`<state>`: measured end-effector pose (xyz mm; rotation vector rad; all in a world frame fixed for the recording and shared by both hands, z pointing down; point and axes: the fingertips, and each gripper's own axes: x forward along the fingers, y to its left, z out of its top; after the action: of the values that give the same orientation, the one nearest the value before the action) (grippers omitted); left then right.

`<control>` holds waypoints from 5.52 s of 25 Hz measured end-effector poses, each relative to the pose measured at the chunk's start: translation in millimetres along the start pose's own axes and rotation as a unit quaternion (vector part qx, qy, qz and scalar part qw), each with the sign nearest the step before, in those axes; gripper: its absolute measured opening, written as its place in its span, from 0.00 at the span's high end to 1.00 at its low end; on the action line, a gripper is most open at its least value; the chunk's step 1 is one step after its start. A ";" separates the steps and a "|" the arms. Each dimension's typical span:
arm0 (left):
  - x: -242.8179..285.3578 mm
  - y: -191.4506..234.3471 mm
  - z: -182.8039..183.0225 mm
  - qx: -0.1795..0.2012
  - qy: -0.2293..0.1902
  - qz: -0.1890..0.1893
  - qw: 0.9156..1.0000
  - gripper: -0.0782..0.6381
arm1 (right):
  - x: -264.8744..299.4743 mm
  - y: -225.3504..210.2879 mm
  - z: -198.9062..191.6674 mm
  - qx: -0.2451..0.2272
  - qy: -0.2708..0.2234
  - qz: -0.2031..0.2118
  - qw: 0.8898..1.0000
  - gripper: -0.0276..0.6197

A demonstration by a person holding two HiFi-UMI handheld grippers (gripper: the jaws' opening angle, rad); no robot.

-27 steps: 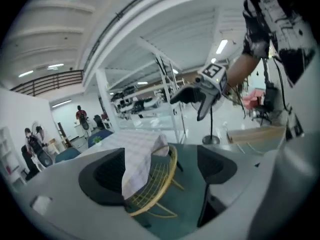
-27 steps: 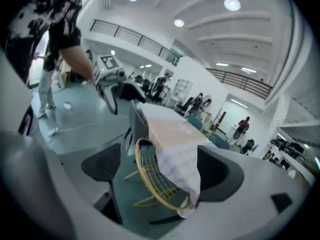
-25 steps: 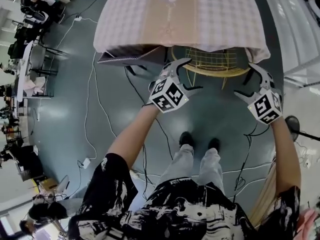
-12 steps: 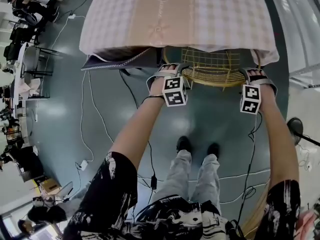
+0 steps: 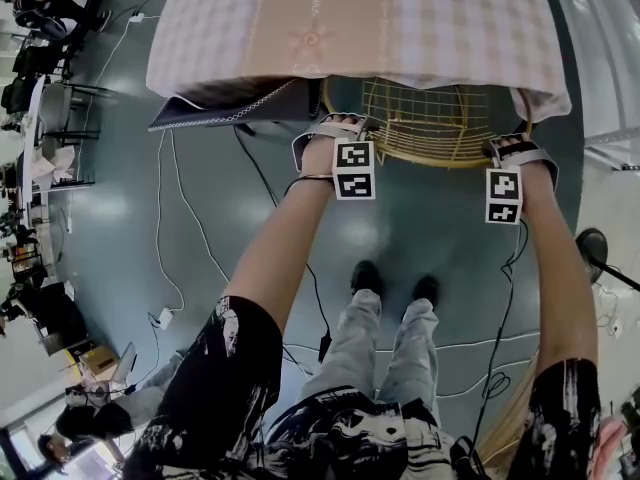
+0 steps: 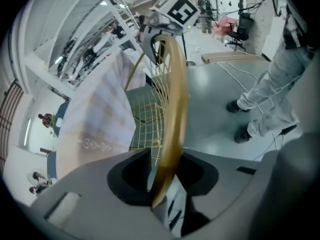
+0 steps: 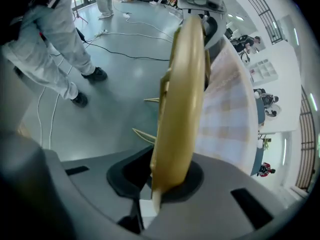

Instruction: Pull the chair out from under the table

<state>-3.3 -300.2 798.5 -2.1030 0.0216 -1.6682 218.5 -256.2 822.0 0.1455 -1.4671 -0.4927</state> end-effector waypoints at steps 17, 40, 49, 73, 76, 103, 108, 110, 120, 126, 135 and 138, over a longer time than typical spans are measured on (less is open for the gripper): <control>-4.3 -46.1 -4.1 0.125 0.049 -0.020 0.991 0.87 | -14.5 31.9 14.2 -0.014 0.006 0.052 0.999 0.96; -83.2 -262.5 50.8 0.113 0.025 -0.080 0.990 0.87 | -118.5 244.9 92.6 0.039 -0.007 0.154 0.987 0.96; -87.2 -267.4 55.8 0.099 0.030 -0.101 0.990 0.88 | -120.6 247.9 90.7 0.033 -0.009 0.163 0.986 0.96; -148.3 -269.5 32.0 -0.001 -0.006 -0.168 0.986 0.75 | -187.1 258.7 47.8 0.079 -0.063 0.177 0.979 0.62; -188.1 -223.3 16.4 -0.039 -0.020 -0.123 0.991 0.79 | -232.4 205.7 14.9 0.170 -0.087 0.126 0.973 0.62; -569.4 213.9 149.5 -0.380 -0.477 0.329 0.721 0.86 | -615.1 -251.4 -21.8 0.506 -0.514 -0.332 0.608 0.93; -568.0 205.3 159.1 -0.389 -0.479 0.329 0.715 0.88 | -600.4 -245.4 -22.5 0.533 -0.491 -0.326 0.607 0.95; -564.5 203.6 162.3 -0.395 -0.480 0.321 0.714 0.88 | -594.8 -243.4 -21.8 0.539 -0.486 -0.324 0.607 0.95; -547.7 200.4 162.4 -0.405 -0.471 0.318 0.717 0.88 | -587.0 -238.6 -26.4 0.541 -0.485 -0.331 0.602 0.95; -543.6 199.4 161.9 -0.404 -0.462 0.319 0.723 0.89 | -585.8 -236.1 -30.3 0.544 -0.485 -0.331 0.600 0.95; -540.3 198.5 161.9 -0.404 -0.461 0.317 0.724 0.89 | -582.4 -234.1 -30.1 0.543 -0.486 -0.330 0.600 0.95; -540.2 198.4 159.0 -0.406 -0.459 0.318 0.723 0.89 | -582.8 -234.8 -28.1 0.544 -0.486 -0.329 0.599 0.95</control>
<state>51.9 -270.0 204.7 -2.8009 1.1876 -0.0371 177.2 -236.1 194.7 1.6912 -2.6530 -0.1255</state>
